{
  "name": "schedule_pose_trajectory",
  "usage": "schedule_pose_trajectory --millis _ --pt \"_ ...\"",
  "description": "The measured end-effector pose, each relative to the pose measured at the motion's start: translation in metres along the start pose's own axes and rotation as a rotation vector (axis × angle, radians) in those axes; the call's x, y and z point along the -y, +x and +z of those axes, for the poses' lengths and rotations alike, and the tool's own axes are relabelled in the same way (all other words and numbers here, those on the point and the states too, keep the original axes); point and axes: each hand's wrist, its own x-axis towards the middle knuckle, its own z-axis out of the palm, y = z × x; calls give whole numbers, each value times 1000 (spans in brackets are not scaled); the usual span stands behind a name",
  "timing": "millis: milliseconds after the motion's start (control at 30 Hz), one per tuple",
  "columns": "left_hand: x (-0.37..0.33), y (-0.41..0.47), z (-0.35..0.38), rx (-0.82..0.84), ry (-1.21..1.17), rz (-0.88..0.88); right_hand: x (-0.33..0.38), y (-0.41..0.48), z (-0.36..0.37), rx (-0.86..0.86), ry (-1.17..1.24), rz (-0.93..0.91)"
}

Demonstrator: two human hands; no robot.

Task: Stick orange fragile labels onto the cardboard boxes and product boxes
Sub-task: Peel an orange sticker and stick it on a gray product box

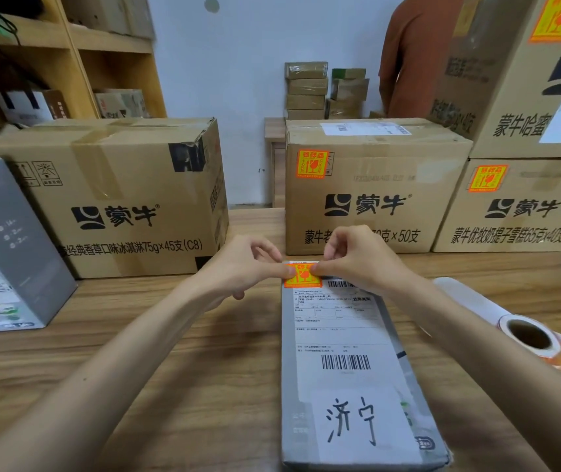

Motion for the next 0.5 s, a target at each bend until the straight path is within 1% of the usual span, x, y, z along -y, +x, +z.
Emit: schedule_pose_trajectory --millis 100,167,267,367,500 --pt "2 -2 -3 52 -74 -16 -7 3 2 -52 -117 -51" --pt "2 -2 -1 32 -95 -12 -7 4 5 -89 -138 -50" --pt "2 2 4 -2 -113 -32 -3 7 8 -14 -27 36" --pt "4 5 8 4 -176 -50 -4 9 9 75 137 132" --pt "7 4 10 -15 -221 -20 -8 7 3 116 295 184"
